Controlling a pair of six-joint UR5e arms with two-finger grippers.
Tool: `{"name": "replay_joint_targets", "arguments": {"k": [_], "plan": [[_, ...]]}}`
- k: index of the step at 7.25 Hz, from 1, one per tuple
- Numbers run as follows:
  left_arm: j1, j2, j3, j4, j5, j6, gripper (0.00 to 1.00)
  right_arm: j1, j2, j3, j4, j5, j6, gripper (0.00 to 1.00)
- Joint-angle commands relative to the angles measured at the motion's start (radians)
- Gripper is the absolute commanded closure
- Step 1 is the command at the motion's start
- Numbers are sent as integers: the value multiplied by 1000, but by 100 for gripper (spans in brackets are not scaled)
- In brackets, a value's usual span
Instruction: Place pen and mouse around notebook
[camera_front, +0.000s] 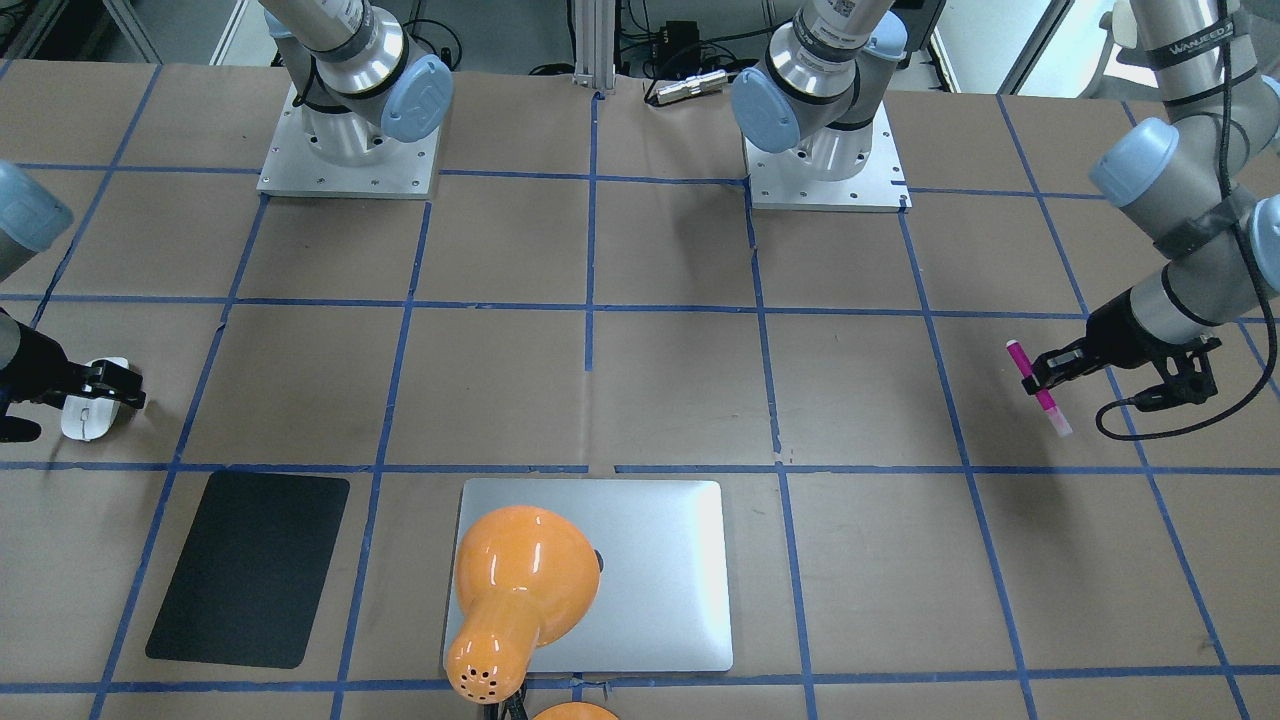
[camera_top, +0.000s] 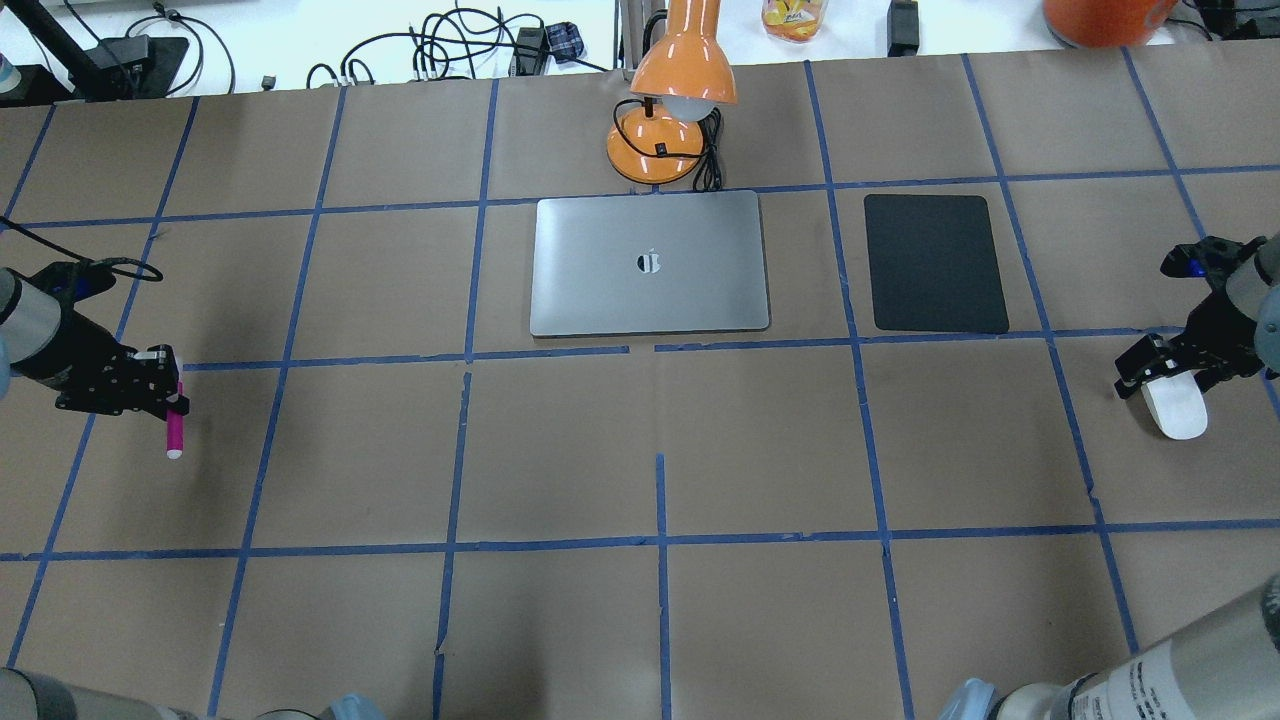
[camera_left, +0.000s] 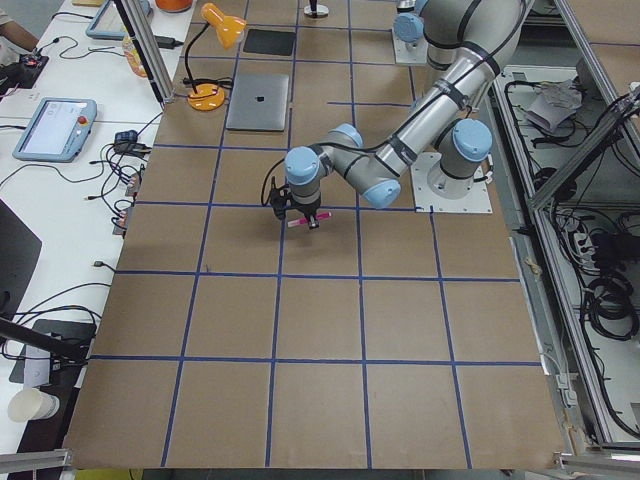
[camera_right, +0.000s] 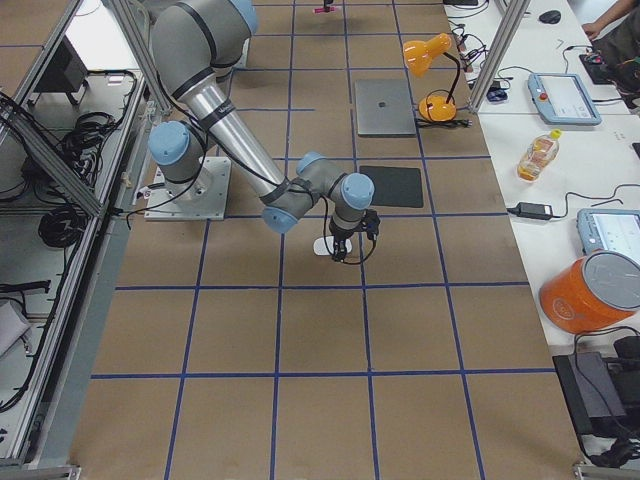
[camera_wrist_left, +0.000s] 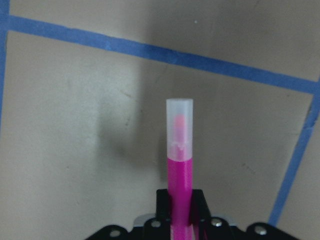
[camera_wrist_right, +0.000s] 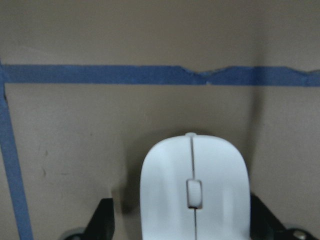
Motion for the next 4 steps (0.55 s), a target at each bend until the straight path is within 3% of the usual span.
{"name": "replay_joint_targets", "arguments": {"k": [1, 3, 4], "plan": [[-233, 68, 40, -107, -6, -448, 100, 0, -6, 0, 0, 0, 0, 28], [-446, 119, 27, -105, -11, -851, 100, 0, -7, -4, -3, -3, 0, 45], [-569, 88, 27, -89, -15, -1080, 100, 0, -7, -1, -5, -41, 0, 54]]}}
